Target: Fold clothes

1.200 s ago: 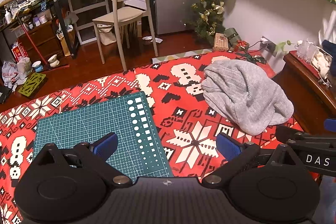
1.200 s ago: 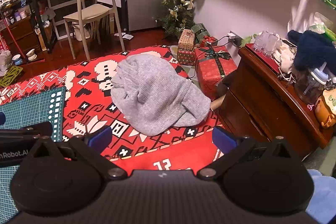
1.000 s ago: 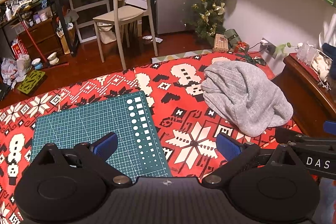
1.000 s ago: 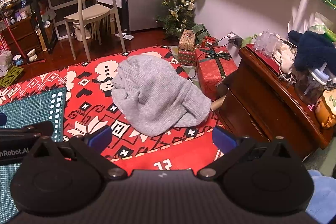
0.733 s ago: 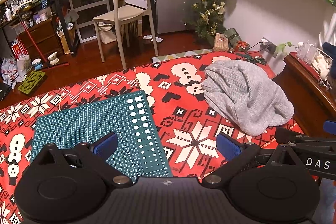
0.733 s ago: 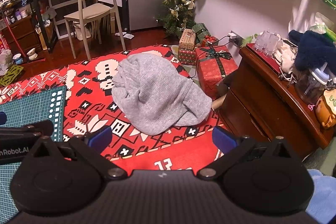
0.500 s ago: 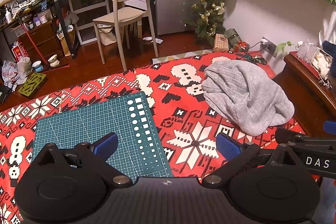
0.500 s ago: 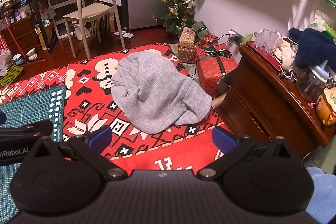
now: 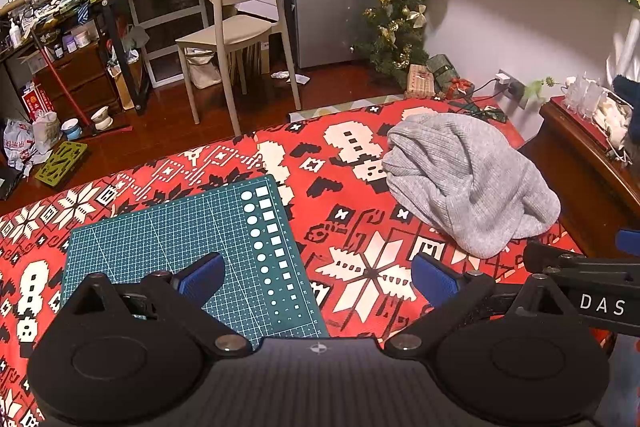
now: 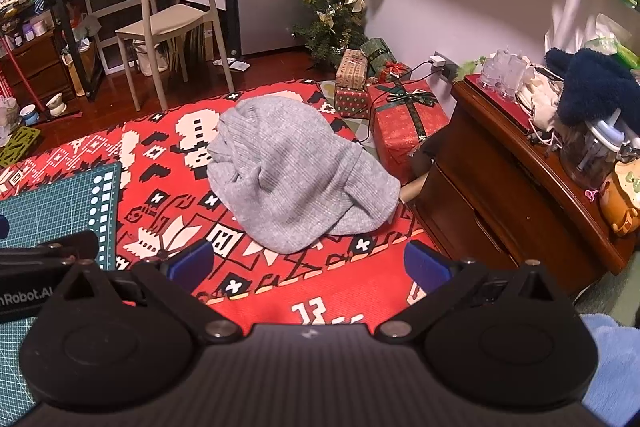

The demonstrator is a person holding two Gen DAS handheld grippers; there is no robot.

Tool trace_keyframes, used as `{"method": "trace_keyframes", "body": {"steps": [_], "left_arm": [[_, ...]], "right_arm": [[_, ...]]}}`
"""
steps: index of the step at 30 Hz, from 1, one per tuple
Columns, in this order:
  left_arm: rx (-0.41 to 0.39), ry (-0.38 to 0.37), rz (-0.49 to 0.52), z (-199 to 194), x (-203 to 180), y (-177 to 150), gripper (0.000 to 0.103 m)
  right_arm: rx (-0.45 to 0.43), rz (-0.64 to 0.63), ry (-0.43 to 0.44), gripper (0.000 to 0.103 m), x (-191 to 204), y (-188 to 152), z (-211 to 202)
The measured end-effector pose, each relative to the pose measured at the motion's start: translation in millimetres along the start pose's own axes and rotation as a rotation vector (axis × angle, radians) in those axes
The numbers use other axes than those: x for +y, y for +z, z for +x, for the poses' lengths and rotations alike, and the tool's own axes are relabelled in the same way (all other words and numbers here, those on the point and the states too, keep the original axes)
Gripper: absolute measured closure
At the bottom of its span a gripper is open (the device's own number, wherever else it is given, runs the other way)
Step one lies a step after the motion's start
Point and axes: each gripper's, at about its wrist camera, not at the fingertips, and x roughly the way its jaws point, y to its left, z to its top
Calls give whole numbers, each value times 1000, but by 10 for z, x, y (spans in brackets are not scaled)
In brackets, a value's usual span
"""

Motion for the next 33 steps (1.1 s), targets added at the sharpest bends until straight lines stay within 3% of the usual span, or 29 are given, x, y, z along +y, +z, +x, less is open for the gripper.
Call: {"method": "trace_keyframes", "body": {"steps": [33], "left_arm": [[-4, -3, -22, 62, 36, -71, 2]], "right_arm": [[-34, -22, -11, 1, 43, -71, 31]]}}
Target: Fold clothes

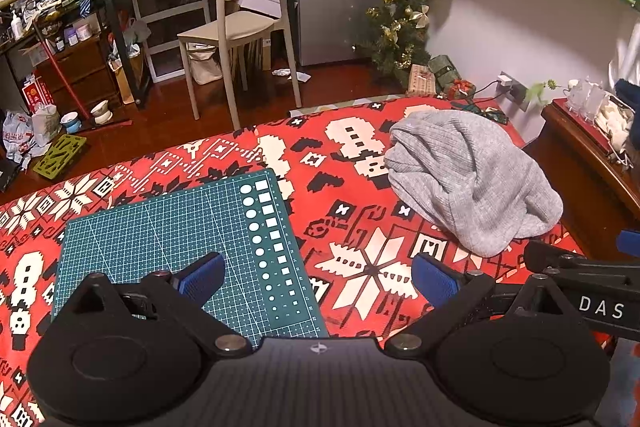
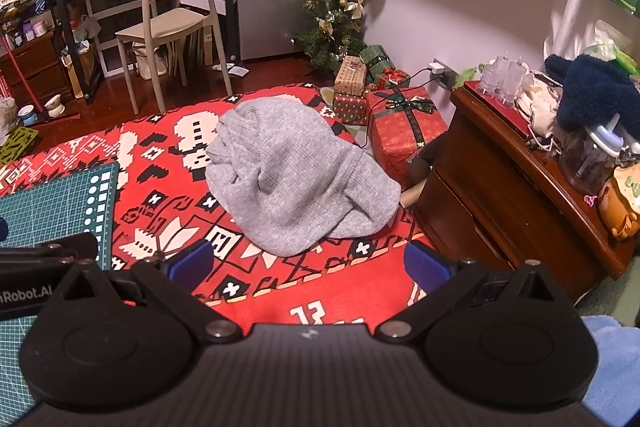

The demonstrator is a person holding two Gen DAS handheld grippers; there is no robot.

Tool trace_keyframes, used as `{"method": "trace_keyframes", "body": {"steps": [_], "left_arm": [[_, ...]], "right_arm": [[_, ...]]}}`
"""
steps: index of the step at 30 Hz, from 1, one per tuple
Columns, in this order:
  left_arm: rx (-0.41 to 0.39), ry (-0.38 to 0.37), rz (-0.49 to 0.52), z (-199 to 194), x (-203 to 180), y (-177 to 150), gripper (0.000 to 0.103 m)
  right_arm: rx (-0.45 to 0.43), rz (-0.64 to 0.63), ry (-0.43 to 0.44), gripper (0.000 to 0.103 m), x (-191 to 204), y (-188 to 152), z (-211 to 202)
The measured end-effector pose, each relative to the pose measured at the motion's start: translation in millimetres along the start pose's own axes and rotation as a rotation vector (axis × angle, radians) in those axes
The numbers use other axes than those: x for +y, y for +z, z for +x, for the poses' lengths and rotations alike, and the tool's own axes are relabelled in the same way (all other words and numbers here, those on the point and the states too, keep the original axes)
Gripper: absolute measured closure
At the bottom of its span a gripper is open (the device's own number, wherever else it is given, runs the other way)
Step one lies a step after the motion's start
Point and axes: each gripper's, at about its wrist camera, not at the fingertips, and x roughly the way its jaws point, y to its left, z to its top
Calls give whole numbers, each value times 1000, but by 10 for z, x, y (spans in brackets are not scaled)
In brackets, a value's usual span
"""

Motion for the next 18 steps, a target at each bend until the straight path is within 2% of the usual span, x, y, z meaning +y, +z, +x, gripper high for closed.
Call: {"method": "trace_keyframes", "body": {"steps": [5, 10, 14, 18], "left_arm": [[-20, 0, -2, 70, 32, -43, 2], [-54, 10, -19, 197, 42, -60, 2], [-75, -14, 2, 309, 21, -55, 2], [-93, -44, 19, 422, -5, -74, 2]], "right_arm": [[-21, -22, -9, 1, 37, -70, 27], [-53, -39, 25, 1, 89, -121, 51], [-89, -30, 24, 1, 117, -146, 81], [-88, -28, 20, 1, 119, -169, 171]]}}
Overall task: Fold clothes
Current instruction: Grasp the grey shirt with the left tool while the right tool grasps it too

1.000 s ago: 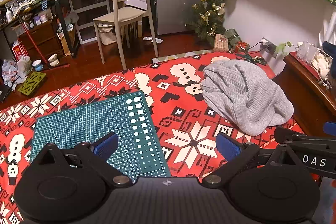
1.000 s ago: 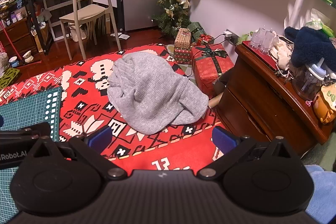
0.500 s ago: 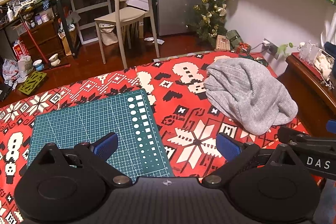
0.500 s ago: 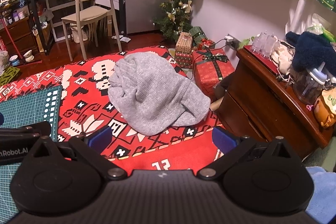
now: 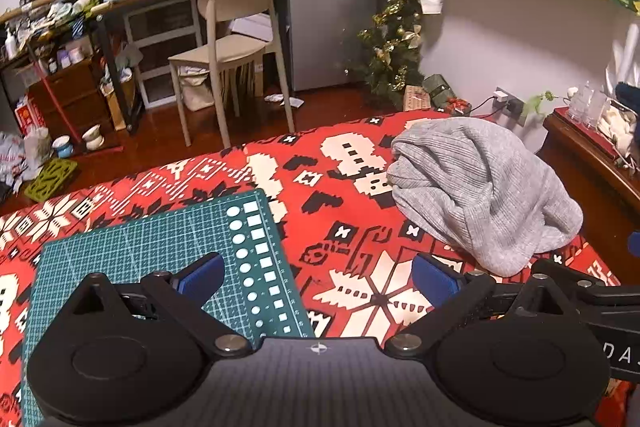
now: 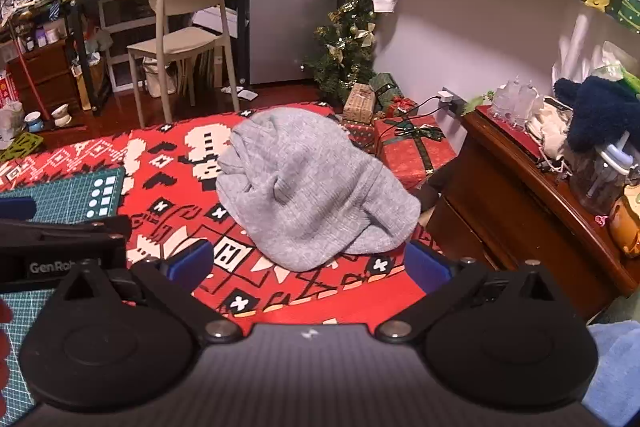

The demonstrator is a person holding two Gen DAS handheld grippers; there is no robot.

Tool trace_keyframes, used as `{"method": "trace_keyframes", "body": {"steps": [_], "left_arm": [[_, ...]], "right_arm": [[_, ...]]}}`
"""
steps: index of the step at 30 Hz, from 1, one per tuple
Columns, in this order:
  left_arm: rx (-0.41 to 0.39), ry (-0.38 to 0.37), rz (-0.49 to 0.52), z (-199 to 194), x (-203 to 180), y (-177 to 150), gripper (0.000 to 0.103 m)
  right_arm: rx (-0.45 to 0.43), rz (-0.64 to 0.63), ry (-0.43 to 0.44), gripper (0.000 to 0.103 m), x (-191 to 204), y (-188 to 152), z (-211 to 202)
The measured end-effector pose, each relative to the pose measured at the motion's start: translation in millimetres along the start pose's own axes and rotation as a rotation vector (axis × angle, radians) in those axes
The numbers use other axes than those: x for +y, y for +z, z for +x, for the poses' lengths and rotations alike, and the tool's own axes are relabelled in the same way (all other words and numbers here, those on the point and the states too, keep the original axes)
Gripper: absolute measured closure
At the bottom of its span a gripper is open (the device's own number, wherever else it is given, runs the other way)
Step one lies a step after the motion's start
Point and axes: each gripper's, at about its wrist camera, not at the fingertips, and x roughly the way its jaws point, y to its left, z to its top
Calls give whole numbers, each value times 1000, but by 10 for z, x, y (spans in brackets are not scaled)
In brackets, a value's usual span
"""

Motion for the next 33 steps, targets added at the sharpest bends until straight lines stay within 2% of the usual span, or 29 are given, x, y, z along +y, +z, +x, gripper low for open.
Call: {"method": "trace_keyframes", "body": {"steps": [4, 8, 13, 17, 21, 23, 25, 27, 29, 31, 33], "left_arm": [[16, -91, -57, 153, 42, -33, 2], [-17, -123, -151, 250, 23, -106, 2], [-34, -195, -171, 383, -64, -106, 3], [-5, -228, -168, 525, -181, -66, 3], [34, -329, -225, 676, -234, -48, 6], [41, -358, -220, 721, -298, -35, 8], [44, -382, -201, 770, -374, -28, 12], [56, -404, -192, 837, -444, -19, 21], [49, -401, -188, 888, -515, 3, 24], [55, -400, -194, 933, -546, 45, 33], [62, -399, -201, 977, -574, 89, 57]], "right_arm": [[-4, 20, -13, 1, -77, -42, 105], [0, 4, -19, 1, -150, -70, 221], [-47, 26, 11, 1, -303, -84, 305], [-90, -5, 21, 1, -384, -28, 335], [-124, -2, 29, 1, -495, 78, 334], [-136, 10, 38, 1, -562, 130, 335], [-140, 15, 38, 1, -606, 166, 339], [-143, 16, 36, 2, -633, 176, 345], [-145, 21, 30, 2, -658, 182, 349], [-140, 30, 32, 3, -675, 186, 363], [-136, 37, 31, 5, -686, 181, 376]]}}
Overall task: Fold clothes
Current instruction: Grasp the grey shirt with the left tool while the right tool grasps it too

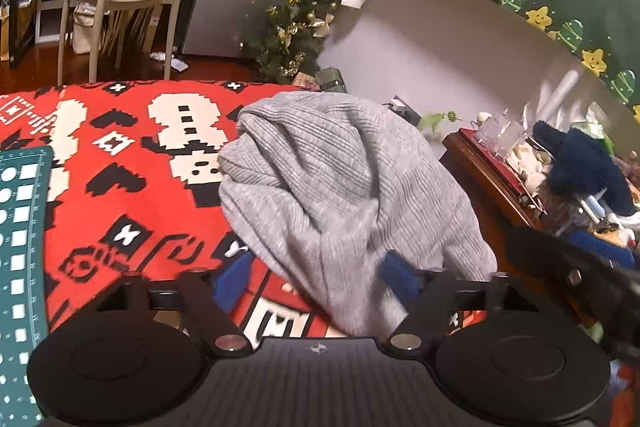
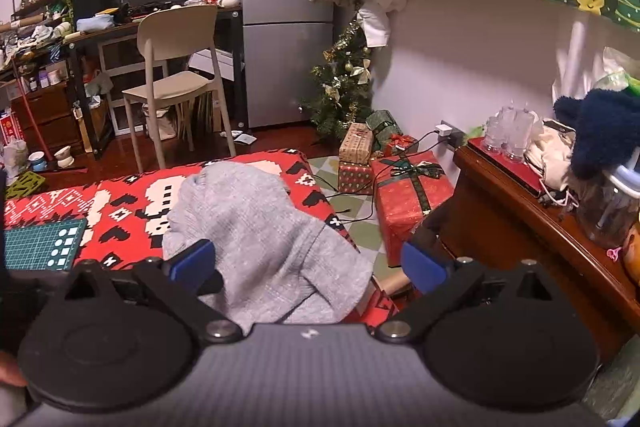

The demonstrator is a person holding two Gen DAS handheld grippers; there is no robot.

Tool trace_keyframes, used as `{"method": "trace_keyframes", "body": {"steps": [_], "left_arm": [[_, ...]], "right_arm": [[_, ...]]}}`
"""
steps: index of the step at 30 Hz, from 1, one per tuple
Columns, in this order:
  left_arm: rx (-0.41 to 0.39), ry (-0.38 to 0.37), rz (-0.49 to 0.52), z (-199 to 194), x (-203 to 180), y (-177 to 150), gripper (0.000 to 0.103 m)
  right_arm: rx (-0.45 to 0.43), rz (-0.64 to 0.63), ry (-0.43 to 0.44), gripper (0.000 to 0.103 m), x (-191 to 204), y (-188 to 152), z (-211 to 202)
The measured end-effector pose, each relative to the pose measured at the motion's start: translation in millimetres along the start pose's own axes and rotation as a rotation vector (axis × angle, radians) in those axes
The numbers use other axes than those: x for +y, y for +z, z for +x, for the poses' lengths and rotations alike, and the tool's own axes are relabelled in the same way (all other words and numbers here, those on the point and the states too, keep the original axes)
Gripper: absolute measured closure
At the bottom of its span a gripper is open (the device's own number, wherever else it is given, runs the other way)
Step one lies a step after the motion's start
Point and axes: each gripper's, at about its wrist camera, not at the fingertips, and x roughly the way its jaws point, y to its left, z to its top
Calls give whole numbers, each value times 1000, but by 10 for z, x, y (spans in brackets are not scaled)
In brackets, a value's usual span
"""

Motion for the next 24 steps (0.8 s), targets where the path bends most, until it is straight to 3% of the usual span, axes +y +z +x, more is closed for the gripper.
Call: {"method": "trace_keyframes", "body": {"steps": [1, 2, 3, 12, 18, 24], "left_arm": [[5, 0, 6, 17, -5, 4, 65], [11, 0, 14, 32, -9, 5, 83], [13, 1, 18, 20, -7, -8, 92], [36, 25, 56, -375, 94, 74, 97], [-59, 145, 141, -922, 241, 230, 98], [-32, 210, 187, -1360, 452, 282, 98]], "right_arm": [[3, 2, 2, 7, -2, -4, 7], [6, 2, 3, 8, -3, -7, 14], [10, 2, 4, 8, -4, -10, 20], [45, 32, 67, 14, 9, -6, 48], [46, 50, 132, 15, 42, 74, -36], [33, 76, 214, 15, 163, 164, -199]]}}
